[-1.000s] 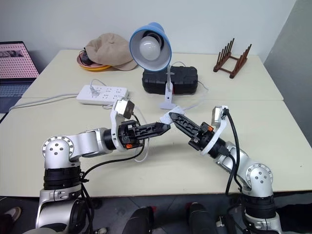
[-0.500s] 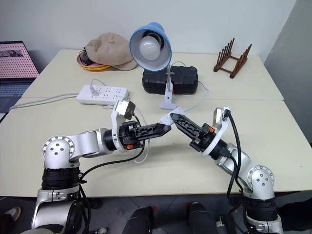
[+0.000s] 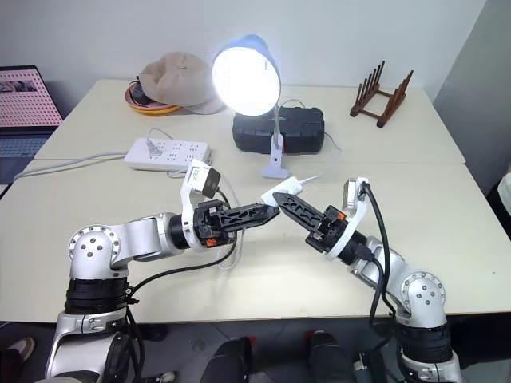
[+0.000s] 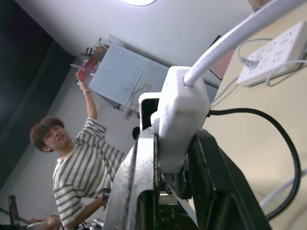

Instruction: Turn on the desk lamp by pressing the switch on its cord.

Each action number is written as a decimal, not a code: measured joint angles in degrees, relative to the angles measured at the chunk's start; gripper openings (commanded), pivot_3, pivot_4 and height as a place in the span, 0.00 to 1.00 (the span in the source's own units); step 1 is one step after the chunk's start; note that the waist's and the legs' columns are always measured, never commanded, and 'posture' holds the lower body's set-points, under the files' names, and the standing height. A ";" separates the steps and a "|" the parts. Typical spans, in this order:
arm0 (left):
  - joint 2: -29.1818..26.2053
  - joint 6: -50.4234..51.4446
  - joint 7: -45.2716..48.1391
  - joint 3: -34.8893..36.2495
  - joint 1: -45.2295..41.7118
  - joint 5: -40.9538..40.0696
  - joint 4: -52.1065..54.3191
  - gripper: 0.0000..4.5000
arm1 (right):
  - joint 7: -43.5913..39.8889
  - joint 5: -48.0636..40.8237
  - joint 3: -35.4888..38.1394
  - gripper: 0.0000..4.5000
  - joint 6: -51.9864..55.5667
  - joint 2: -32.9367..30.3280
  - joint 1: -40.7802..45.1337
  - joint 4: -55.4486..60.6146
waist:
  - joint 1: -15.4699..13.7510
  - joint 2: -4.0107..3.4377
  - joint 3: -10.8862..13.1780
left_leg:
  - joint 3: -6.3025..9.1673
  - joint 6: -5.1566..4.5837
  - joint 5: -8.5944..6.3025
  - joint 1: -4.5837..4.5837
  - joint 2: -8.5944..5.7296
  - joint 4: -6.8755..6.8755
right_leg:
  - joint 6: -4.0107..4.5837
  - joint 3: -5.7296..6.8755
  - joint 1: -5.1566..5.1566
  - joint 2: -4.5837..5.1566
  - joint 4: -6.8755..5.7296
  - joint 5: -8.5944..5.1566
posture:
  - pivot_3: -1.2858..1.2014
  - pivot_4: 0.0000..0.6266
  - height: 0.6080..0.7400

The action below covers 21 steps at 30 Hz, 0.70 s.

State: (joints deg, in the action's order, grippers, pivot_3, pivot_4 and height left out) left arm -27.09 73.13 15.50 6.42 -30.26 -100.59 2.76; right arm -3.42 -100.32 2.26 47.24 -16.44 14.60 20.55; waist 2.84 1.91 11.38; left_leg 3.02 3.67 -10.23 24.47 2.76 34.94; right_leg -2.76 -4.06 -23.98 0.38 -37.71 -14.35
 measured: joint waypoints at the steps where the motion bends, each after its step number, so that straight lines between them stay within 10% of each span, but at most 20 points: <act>1: -0.04 -0.05 -0.02 -0.05 0.00 -0.06 0.00 0.07 | -0.02 0.00 -0.03 0.10 -0.05 0.00 0.00 0.00 | 0.00 0.00 0.00 | 0.00 0.00 0.00 0.04 0.00 0.00 | 0.00 -0.01 -0.04 0.00 -0.01 0.00 | 0.52 0.24 1.00; 15: -1.67 -0.86 0.47 -1.93 -0.12 -0.94 -0.03 0.07 | -1.16 2.45 -0.33 0.10 -0.61 -1.05 -0.71 1.83 | -0.09 0.00 0.00 | 0.00 0.00 0.00 0.14 0.00 0.01 | -0.01 0.01 -0.11 0.00 -0.02 0.01 | 0.52 0.24 1.00; 21: -2.77 0.05 3.10 -2.53 -3.39 2.23 -1.78 0.07 | -0.87 5.08 -0.32 0.43 -1.01 -1.44 -0.08 2.23 | -0.10 0.00 0.00 | 0.00 0.00 0.00 0.15 -0.01 0.02 | -0.02 0.01 -0.11 0.00 -0.02 0.01 | 0.52 0.24 1.00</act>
State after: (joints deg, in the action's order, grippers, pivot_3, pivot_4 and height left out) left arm -29.86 73.18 18.60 3.89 -33.65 -98.36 0.97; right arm -4.28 -95.24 1.94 46.23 -17.89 14.52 22.78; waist 2.74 1.91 11.38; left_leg 3.02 3.67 -10.23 24.62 2.75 34.96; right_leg -2.78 -4.05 -24.09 0.38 -37.74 -14.34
